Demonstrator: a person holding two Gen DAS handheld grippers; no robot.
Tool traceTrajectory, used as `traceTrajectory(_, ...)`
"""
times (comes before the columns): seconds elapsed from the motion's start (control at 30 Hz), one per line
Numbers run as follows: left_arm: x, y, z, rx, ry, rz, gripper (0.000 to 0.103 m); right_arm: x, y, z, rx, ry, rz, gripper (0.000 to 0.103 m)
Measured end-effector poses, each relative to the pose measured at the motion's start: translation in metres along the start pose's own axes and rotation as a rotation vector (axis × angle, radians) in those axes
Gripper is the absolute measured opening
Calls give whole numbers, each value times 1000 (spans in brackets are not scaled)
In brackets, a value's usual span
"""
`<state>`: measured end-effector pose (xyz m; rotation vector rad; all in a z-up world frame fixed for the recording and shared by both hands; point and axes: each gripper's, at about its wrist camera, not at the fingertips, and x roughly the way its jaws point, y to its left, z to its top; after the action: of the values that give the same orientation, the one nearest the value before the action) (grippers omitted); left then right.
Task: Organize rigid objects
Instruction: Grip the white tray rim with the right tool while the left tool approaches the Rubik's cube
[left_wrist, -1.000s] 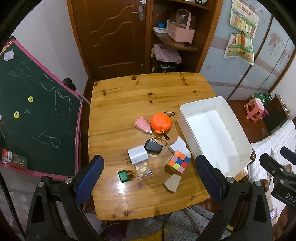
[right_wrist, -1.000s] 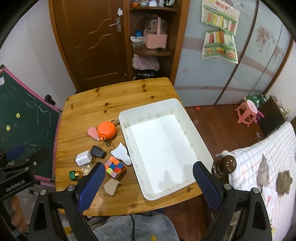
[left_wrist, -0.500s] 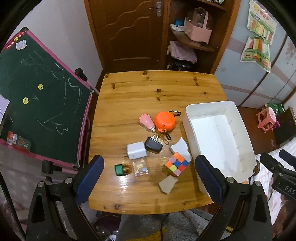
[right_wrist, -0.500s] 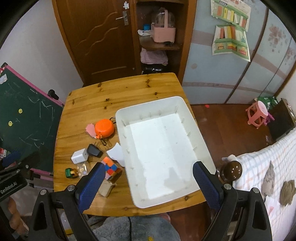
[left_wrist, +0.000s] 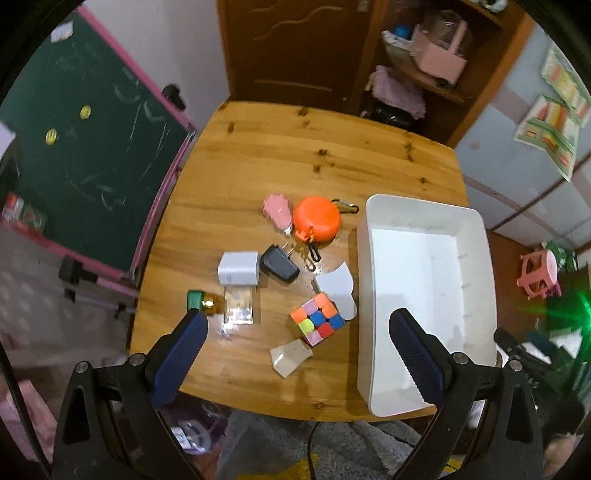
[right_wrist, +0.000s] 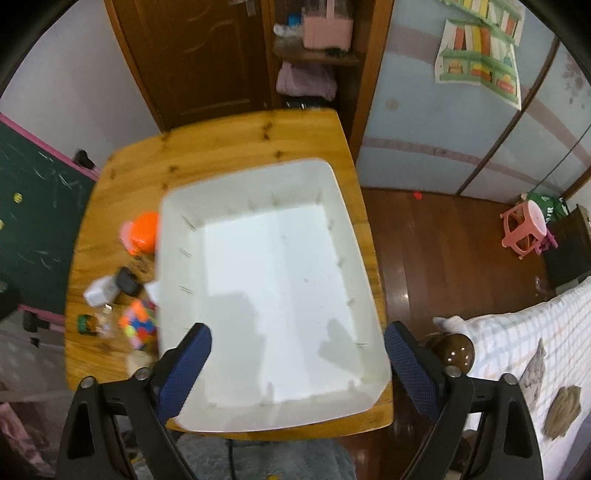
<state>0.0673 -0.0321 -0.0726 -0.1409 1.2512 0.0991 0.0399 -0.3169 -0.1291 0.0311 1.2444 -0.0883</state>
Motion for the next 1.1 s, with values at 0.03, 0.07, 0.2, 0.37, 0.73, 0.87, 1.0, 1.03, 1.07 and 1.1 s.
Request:
traceTrajectory(0.03, 2, -1, -1, -10, 7, 8, 99, 10, -4, 0, -7, 18, -3, 81)
traceTrajectory(0.07, 6, -1, -3, -24, 15, 16, 99, 17, -8, 0, -11, 29, -4, 80)
traceTrajectory(0.2, 17, 2, -7, -72, 34, 40, 99, 41, -24, -2, -35, 36, -38, 77)
traceTrajectory(0.37, 31, 8, -14, -121, 64, 69, 99, 65, -41, 0, -66, 17, -95, 77)
traceTrajectory(0.73, 48, 24, -27, -178, 83, 85, 99, 130, -54, -3, -139, 66, -122, 51)
traceTrajectory(0.87, 52, 32, -31, -192, 72, 105, 99, 142, -57, -6, -136, 108, -96, 37)
traceTrajectory(1.0, 56, 34, -34, -178, 59, 124, 99, 149, -63, -7, -100, 157, -39, 12)
traceTrajectory(1.03, 56, 33, -34, -164, 55, 122, 99, 148, -64, -7, -96, 156, -40, 8)
traceTrajectory(1.07, 56, 31, -35, -150, 47, 124, 99, 147, -65, -7, -90, 153, -35, 7)
traceTrajectory(1.1, 56, 27, -35, -133, 36, 129, 99, 149, -66, -6, -80, 152, -28, 7)
